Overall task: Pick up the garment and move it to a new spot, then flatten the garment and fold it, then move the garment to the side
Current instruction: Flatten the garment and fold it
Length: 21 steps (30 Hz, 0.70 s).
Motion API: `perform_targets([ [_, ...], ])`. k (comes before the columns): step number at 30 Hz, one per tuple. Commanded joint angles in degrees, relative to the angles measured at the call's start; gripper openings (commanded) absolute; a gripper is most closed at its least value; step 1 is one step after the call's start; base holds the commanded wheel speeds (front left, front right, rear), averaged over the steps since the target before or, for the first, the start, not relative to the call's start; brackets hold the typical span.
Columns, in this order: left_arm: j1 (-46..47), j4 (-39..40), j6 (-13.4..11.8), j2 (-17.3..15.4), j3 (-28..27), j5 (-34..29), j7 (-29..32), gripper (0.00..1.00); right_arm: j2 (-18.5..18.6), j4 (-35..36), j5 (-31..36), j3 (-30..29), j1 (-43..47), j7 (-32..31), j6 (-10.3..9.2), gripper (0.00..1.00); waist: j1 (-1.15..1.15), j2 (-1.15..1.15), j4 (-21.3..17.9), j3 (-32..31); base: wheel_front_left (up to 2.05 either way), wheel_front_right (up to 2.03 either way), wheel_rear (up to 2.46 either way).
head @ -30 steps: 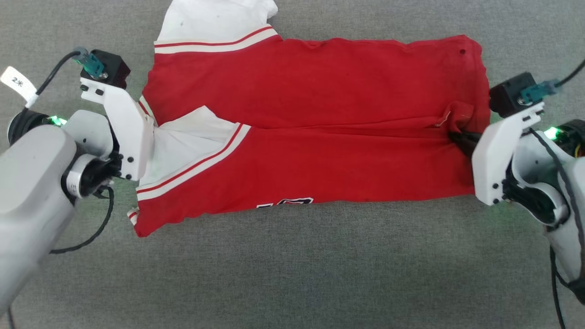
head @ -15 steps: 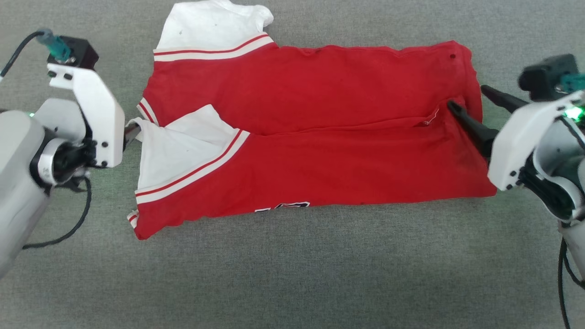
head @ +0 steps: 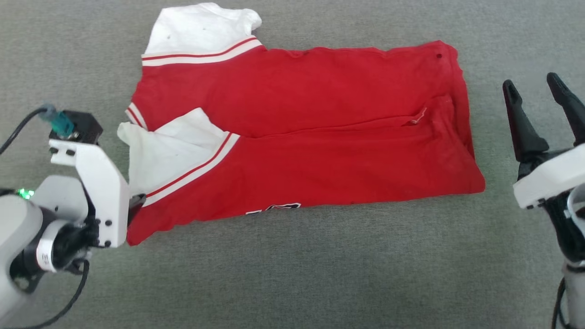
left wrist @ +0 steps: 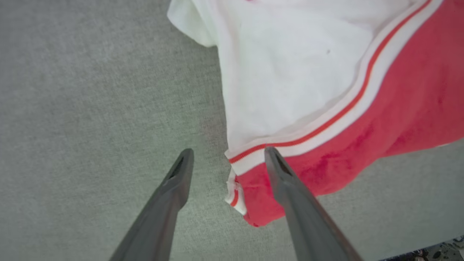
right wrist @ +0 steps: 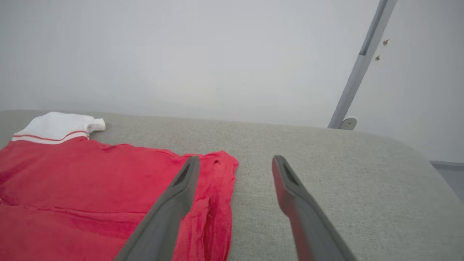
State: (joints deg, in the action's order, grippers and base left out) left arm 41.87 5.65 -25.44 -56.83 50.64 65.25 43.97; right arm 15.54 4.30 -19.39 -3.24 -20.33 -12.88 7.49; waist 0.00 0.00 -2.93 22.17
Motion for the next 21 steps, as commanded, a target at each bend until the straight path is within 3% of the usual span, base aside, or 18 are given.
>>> perform_targets([
  [1,-1.51,0.58,-1.04,-0.54,-0.32,1.05,-0.46,1.00,-1.52,1.34,1.19,-0.95,1.30,1.31,0.00,1.00,0.00,0.00,-0.81,0.38,0.00,0.00,0.00],
  [7,-5.33,0.44,-3.75,-2.20,-0.49,2.47,-1.11,1.00,-7.07,4.37,3.74,-3.83,4.96,3.05,-0.01,1.00,0.00,0.00,-3.06,1.23,0.00,0.00,0.00],
  [15,-9.52,-5.33,-3.59,-0.13,-0.89,6.62,-2.10,1.00,-8.90,4.81,1.84,-2.82,8.27,-0.59,0.00,1.00,0.00,0.00,-4.64,1.75,0.00,0.00,0.00],
  [16,-9.96,-5.78,-3.39,0.27,-0.87,7.27,-1.82,0.43,-8.96,4.60,1.12,-2.53,8.70,-1.76,-0.01,1.00,0.00,0.00,-4.69,1.74,0.00,0.00,0.00],
  [17,-10.28,-6.02,-2.97,0.57,-0.84,7.86,-1.67,0.00,-8.81,4.22,0.53,-1.82,9.20,-3.29,0.00,1.00,0.00,0.00,-4.69,1.72,0.00,0.00,0.00],
  [21,-10.56,-6.06,-2.46,0.81,-0.35,7.97,-1.07,0.00,-8.88,2.67,-1.85,-0.69,10.04,-9.56,-0.01,1.00,0.00,0.00,-4.15,1.55,0.00,0.00,0.00],
])
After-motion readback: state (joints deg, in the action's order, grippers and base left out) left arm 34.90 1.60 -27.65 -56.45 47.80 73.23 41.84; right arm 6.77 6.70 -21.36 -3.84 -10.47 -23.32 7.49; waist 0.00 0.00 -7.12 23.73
